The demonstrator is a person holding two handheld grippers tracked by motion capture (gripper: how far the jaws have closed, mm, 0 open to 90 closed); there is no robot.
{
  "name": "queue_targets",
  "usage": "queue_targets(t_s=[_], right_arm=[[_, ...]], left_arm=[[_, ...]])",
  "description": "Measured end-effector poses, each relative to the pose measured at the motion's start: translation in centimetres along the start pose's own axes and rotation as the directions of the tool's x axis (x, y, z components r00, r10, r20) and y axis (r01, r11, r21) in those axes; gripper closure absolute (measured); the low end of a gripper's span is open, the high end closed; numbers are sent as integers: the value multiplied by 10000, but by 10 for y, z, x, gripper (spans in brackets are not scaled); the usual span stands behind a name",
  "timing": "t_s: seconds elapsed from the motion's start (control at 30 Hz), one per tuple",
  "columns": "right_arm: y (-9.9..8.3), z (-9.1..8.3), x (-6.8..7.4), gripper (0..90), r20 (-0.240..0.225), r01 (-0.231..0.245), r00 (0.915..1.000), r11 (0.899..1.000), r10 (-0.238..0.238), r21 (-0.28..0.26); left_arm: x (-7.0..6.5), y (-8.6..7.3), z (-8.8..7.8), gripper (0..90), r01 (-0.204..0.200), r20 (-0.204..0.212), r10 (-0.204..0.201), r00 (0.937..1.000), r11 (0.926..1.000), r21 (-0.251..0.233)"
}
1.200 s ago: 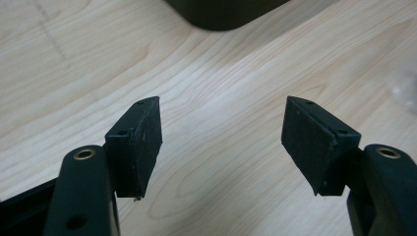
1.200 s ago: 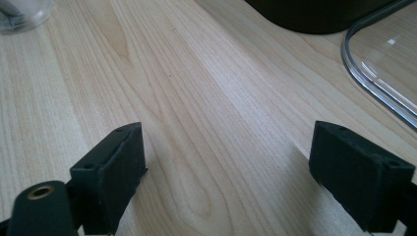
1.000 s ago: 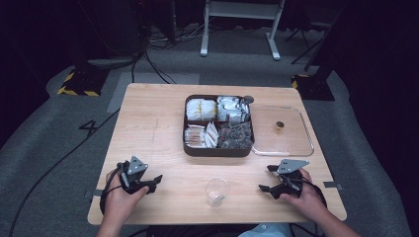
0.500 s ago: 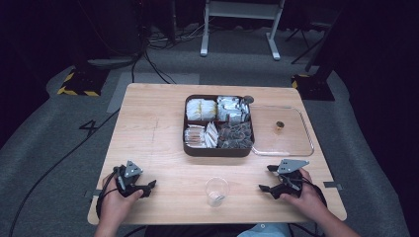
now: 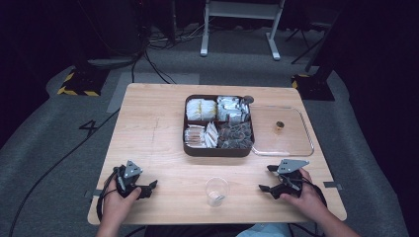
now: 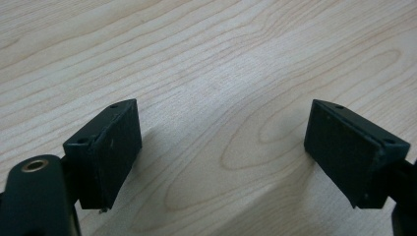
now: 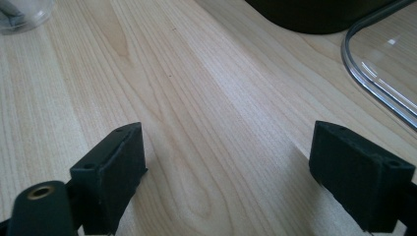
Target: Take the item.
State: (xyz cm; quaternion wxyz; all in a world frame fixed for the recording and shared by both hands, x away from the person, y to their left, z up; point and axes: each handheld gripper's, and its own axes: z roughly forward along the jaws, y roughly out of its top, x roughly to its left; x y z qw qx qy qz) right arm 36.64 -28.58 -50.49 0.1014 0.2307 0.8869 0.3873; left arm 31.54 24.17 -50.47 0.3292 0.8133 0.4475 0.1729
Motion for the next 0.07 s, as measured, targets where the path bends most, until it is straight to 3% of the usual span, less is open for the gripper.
queue_targets(t_s=[0.07], right_arm=[[0, 0, 0, 139, -5, -1, 10000, 10000, 1, -1]], left_arm=[[0, 0, 0, 146, 32, -52, -32, 10000, 10000, 0]])
